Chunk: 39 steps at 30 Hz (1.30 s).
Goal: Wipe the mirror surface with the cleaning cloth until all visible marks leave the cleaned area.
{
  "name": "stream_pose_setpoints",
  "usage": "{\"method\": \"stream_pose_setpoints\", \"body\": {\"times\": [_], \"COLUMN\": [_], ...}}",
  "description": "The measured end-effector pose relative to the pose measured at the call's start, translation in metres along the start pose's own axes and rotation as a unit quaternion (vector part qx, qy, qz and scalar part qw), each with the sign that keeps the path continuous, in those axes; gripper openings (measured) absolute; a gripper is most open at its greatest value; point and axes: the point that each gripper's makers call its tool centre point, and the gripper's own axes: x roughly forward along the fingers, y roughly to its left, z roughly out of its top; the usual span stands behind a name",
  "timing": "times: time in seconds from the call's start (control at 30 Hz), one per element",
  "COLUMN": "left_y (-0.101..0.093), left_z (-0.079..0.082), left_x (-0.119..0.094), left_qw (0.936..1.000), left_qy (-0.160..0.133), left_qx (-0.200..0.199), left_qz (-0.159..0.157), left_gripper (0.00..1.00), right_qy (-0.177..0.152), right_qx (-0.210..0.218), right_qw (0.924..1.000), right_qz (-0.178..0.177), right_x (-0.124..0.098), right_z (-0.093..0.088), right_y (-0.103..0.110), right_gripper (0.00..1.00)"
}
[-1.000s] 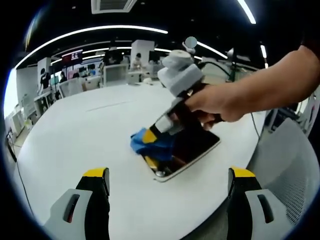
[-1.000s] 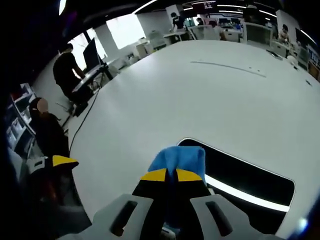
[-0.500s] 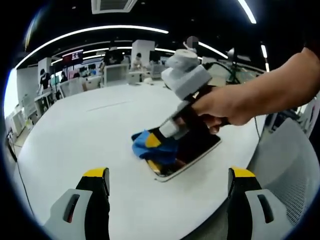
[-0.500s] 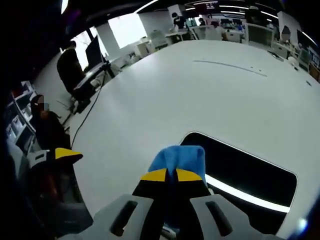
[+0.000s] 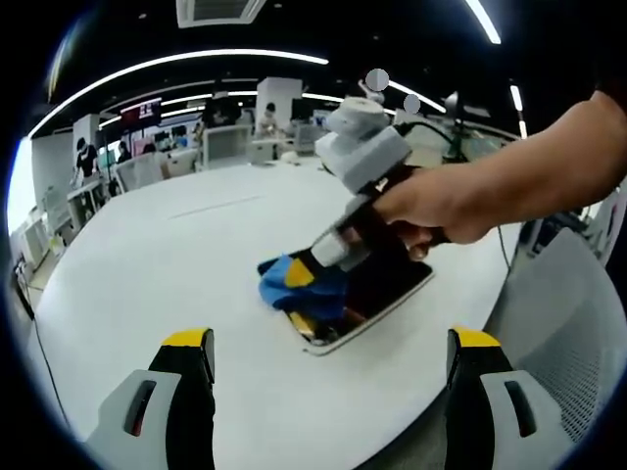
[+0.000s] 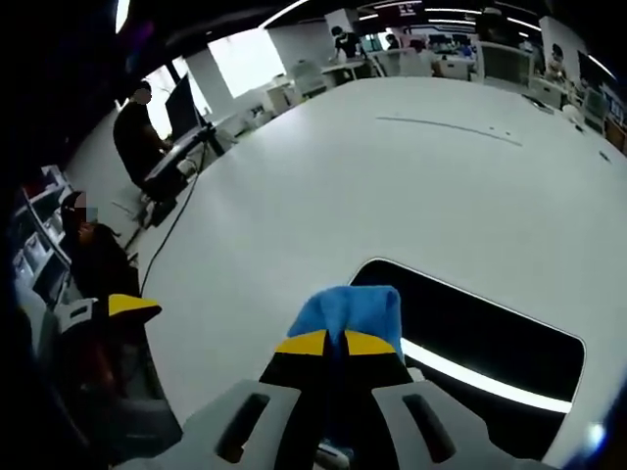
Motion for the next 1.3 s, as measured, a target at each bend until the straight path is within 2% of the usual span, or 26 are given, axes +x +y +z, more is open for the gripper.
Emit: {"method": "stream_pose_setpoints", "body": {"times": [0.5,0.73,1.3], "left_y": [0.004,0.003,0.003], "left_z": [0.0,-0.001,-0.002], "left_x": [0.0,0.0,0.001], "left_qw": [1.0,1.0,1.0], "left_qy": [-0.001,0.003,0.005], "left_qx": [-0.003,0.006,0.001], "left_qz": [0.008,0.007,0.006], "left_gripper": [0.99,0.99,0.99], "right_qy": [0.003,0.002,-0.002], "right_qx": [-0.019,-0.016,0.004], "right_qw": [0.9998,0.9999,1.0], "right_qz": [-0.005,-0.006,-0.004], "right_x": [-0.005,-0.011,-0.028], "right_z": [-0.003,-0.007,-0.02], "right_y": [-0.006,-0.016,-0.038], "right_gripper": [0.0,0.0,0.0]}}
